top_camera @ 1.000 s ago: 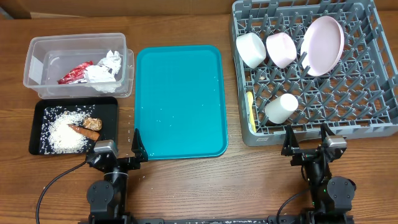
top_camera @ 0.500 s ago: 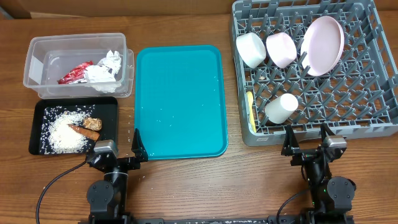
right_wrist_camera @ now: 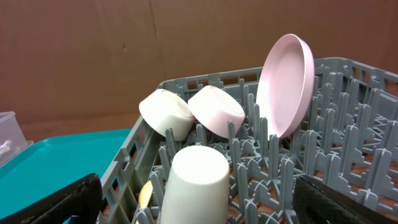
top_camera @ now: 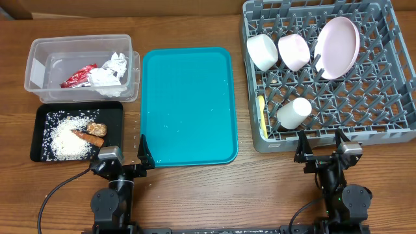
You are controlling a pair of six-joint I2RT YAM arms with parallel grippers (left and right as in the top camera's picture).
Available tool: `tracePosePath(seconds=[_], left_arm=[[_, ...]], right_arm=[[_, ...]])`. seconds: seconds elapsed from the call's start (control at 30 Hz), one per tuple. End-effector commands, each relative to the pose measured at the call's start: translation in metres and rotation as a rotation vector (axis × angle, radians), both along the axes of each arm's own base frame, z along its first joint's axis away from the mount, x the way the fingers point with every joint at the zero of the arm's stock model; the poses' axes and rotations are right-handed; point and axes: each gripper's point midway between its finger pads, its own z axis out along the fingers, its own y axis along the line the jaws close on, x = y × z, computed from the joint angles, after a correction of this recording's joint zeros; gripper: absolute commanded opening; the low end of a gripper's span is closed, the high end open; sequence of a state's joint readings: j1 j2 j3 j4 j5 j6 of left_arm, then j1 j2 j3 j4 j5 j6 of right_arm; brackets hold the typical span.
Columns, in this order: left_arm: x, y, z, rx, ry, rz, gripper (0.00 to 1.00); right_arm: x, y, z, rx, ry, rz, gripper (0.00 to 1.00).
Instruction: Sort waste into correct bins and load items into the dishwasher
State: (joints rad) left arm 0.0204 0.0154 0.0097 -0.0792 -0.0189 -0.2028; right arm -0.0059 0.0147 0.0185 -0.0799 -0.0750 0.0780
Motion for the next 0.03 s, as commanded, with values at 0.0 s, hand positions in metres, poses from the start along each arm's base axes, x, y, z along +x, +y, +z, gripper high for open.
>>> tracePosePath(seconds=[0.0], left_arm=[[-0.0002, -0.0007, 0.0009, 0.000, -0.009, -0.006, 0.99]], right_arm=[[-0.0003, 0.0022, -0.0014, 0.004, -0.005, 0.011, 1.00]])
